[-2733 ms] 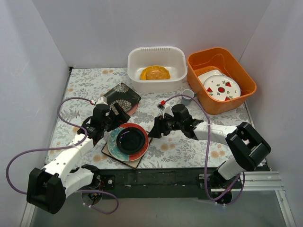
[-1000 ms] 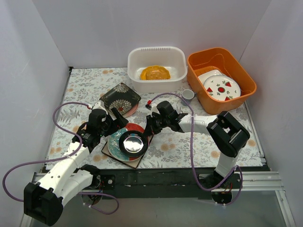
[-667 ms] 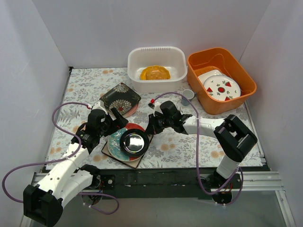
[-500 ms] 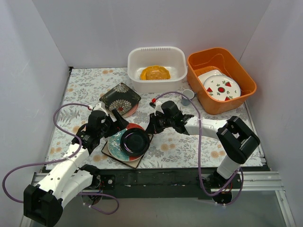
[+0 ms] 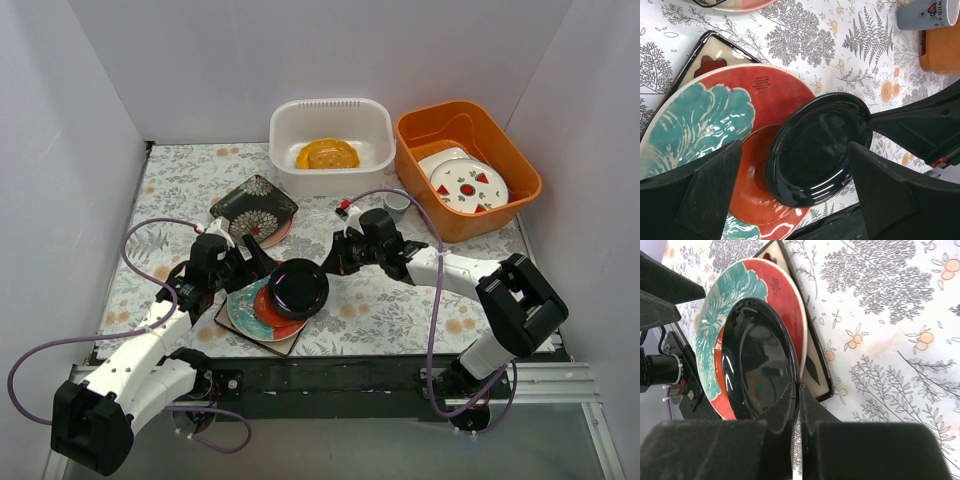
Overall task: Place the plates into the plastic bin on the countertop
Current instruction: Pick up the plate at the center of the board.
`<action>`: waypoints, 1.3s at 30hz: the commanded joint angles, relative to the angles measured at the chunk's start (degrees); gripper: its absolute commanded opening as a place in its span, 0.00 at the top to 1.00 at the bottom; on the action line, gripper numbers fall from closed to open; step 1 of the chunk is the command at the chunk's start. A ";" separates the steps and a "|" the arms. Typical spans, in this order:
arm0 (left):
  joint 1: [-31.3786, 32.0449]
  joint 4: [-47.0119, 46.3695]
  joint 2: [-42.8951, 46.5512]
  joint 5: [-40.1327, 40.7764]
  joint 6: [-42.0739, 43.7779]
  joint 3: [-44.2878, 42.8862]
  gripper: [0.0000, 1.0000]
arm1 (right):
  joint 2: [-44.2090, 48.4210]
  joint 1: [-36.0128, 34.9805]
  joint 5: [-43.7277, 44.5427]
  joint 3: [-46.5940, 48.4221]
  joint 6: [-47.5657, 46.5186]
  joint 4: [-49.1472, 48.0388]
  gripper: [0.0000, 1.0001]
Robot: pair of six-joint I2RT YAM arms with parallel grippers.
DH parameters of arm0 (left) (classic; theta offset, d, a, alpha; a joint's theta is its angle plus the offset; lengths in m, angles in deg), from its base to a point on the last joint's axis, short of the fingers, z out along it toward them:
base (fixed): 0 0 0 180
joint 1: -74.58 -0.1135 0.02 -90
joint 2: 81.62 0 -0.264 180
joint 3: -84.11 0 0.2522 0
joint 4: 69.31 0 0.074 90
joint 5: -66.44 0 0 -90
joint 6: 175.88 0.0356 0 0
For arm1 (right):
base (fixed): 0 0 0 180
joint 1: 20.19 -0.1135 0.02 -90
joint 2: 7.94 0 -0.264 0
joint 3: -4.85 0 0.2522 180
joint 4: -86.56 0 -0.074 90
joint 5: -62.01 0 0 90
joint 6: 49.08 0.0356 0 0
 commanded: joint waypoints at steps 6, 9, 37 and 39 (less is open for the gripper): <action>-0.29 -3.41 0.60 -3.49 -0.17 2.83 0.15 | 2.90 4.03 -5.65 -0.27 1.08 -5.04 0.99; -0.29 -4.03 1.92 -4.37 -1.23 3.54 0.15 | 2.81 5.26 -7.93 0.08 1.43 -5.74 0.99; -0.38 -28.20 -3.53 -15.97 -5.10 13.73 0.20 | 4.74 9.22 -14.36 -1.85 5.56 -10.93 0.99; -0.29 -30.04 -3.97 -17.02 -5.45 14.00 0.21 | 5.01 9.22 -14.62 -2.29 5.91 -11.45 0.99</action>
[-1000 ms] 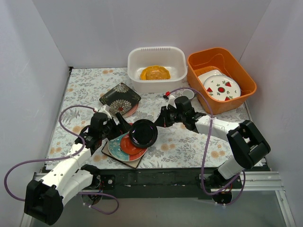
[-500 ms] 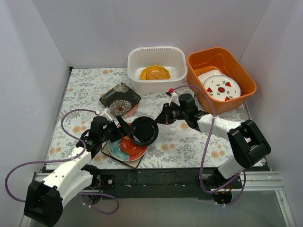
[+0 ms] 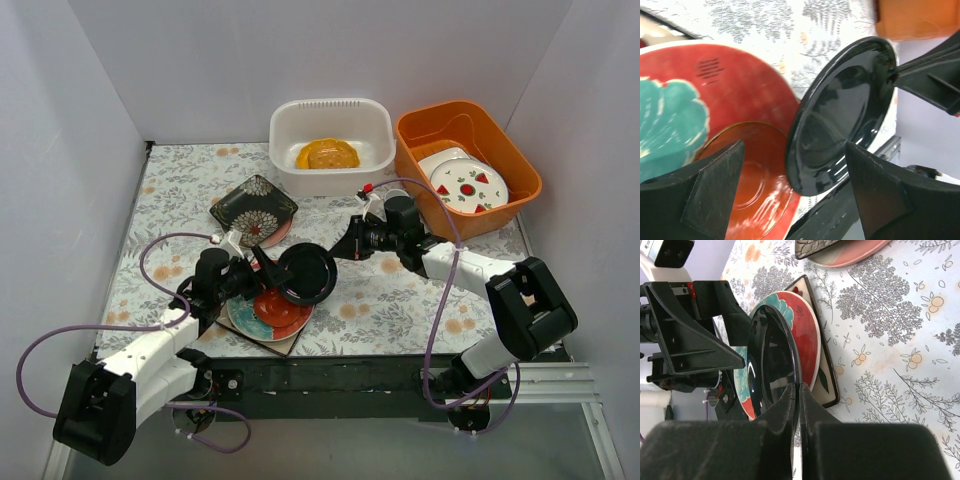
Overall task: Place the plates into the plastic bin on the countertop
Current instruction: Pick up the plate at the center of the board.
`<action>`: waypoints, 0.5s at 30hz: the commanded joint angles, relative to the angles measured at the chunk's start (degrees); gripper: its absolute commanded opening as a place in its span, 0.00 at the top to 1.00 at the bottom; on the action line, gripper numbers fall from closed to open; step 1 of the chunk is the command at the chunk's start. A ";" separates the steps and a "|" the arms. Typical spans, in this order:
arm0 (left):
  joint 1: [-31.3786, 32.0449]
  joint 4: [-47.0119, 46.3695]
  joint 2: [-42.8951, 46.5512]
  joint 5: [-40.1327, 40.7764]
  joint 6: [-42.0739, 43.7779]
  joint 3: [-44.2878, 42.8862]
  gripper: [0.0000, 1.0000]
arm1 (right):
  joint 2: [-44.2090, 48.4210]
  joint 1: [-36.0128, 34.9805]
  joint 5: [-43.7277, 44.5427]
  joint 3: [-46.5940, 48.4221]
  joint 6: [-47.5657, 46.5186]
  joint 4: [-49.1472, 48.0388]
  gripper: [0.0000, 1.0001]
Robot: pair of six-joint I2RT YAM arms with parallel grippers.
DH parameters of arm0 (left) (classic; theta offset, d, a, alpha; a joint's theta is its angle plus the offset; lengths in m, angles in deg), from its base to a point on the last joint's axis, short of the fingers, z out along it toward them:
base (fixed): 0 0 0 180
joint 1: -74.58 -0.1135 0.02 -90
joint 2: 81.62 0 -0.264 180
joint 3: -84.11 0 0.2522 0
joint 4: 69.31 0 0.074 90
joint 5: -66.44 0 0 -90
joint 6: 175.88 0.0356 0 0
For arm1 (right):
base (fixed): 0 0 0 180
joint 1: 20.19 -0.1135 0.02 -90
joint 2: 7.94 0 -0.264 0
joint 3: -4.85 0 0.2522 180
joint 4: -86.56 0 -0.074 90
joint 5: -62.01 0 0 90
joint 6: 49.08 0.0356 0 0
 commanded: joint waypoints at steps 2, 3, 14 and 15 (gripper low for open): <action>-0.29 -8.25 -0.67 -4.05 -0.99 1.67 0.21 | 2.89 0.17 -2.80 -0.78 2.15 -4.97 0.99; -0.29 -8.96 -0.93 -4.40 -0.99 1.93 0.21 | 2.89 0.17 -3.06 -0.96 2.42 -5.14 0.99; 0.06 -17.14 -4.45 -9.32 -2.13 3.17 0.28 | 4.82 0.17 -3.51 -3.15 4.35 -6.90 0.99; 0.06 -17.67 -4.80 -9.67 -2.22 3.25 0.32 | 5.00 0.26 -3.51 -3.33 4.53 -7.16 0.99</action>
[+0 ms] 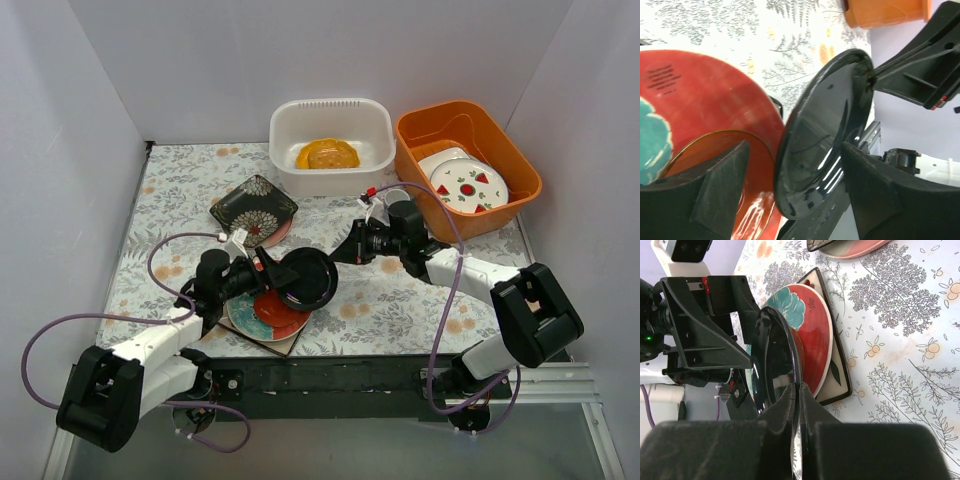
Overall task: Place the plates into the plastic bin on the countertop
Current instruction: Pick up the plate at the center of the board, then place the plate in the plastic bin.
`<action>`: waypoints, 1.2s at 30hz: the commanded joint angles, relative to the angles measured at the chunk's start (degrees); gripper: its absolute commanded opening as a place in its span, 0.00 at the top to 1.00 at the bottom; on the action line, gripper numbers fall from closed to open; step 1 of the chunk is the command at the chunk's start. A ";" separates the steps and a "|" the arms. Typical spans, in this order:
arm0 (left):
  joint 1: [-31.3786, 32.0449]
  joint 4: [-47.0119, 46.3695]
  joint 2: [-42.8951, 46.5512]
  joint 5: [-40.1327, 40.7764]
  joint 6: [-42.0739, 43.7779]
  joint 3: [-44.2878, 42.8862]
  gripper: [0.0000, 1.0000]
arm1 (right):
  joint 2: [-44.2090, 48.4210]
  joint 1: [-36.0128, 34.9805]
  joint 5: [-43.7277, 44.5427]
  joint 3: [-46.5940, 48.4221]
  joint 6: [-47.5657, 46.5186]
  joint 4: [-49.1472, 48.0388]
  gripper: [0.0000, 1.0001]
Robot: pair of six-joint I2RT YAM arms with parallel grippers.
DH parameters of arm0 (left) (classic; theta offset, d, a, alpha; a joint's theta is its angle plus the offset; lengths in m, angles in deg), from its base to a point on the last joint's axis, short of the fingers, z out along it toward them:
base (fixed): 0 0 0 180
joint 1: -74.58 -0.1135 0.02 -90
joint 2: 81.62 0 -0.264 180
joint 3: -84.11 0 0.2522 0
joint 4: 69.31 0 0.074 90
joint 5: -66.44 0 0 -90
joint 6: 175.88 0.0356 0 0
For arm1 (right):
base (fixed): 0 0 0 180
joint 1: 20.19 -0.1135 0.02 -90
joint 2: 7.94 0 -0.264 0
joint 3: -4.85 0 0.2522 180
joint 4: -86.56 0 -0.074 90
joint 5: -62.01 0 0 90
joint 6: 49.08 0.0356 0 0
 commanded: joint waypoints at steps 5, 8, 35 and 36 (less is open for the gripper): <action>0.39 -9.76 -3.39 -5.71 -1.15 0.63 0.52 | 3.26 0.26 -1.76 -0.91 1.58 -4.34 0.99; 0.83 -10.99 -4.97 -6.59 -1.16 0.19 0.67 | 3.52 0.25 -1.84 -1.17 1.49 -4.34 0.99; 2.23 12.47 17.70 4.30 1.13 0.28 1.00 | -1.23 -0.01 -7.92 0.06 -0.78 -9.54 0.36; 2.23 12.47 17.44 4.30 1.30 0.19 1.00 | -0.44 -0.01 -7.65 -0.12 -1.14 -9.10 0.29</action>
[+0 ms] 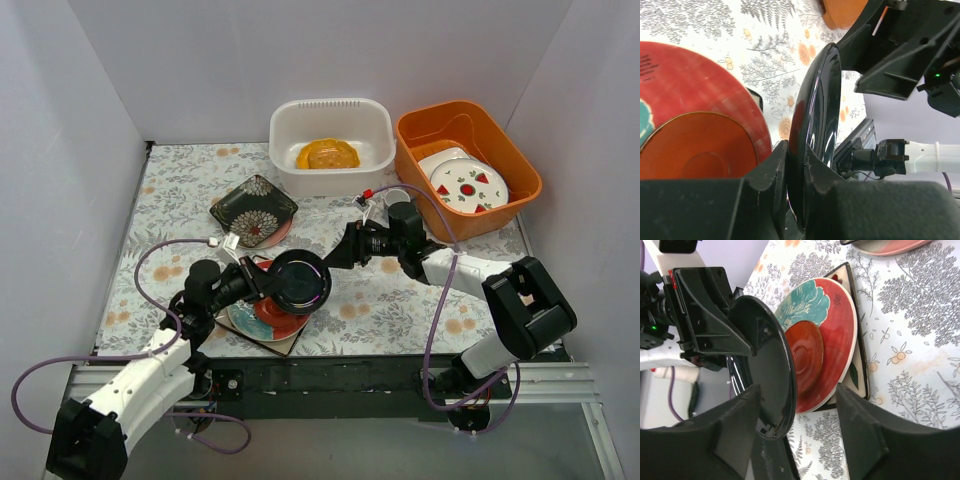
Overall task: Place the plates into the plastic bin on the countertop
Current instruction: Place the plate in the plastic bin.
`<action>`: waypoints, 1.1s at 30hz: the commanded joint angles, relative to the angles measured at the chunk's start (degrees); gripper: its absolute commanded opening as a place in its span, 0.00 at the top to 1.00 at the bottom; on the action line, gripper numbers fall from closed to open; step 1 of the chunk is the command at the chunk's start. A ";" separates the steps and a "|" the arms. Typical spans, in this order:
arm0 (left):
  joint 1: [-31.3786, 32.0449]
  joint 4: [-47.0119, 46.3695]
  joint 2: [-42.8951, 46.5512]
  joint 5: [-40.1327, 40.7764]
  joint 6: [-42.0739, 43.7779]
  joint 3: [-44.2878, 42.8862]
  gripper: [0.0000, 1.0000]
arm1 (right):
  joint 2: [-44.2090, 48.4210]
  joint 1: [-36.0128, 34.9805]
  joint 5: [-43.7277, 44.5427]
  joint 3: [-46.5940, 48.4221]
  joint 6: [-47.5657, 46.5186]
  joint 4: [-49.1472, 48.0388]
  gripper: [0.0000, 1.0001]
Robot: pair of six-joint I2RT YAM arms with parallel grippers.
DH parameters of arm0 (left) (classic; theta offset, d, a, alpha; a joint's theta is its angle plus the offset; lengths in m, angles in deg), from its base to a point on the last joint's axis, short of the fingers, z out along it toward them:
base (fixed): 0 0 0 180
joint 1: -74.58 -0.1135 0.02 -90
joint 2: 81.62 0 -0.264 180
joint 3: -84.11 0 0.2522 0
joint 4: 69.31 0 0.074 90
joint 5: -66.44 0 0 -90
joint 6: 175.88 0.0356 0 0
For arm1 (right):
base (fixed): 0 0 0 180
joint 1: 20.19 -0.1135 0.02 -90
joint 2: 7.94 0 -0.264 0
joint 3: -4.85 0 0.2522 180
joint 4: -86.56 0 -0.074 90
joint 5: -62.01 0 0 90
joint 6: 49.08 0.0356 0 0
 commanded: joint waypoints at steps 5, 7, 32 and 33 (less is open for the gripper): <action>0.29 3.18 -1.43 2.73 2.62 -2.67 1.00 | 4.78 -0.03 3.07 -0.41 -5.13 2.22 0.16; 0.29 3.10 -3.19 2.99 3.50 -3.20 1.00 | 5.66 -0.03 3.87 -0.58 -6.54 4.41 0.11; 0.29 -7.36 -21.04 0.18 8.07 -10.77 1.00 | 17.00 2.96 11.87 -6.56 -12.17 15.06 0.03; 0.29 -7.01 -20.95 0.27 8.16 -10.85 1.00 | 16.91 2.96 11.70 -6.65 -12.17 15.15 0.03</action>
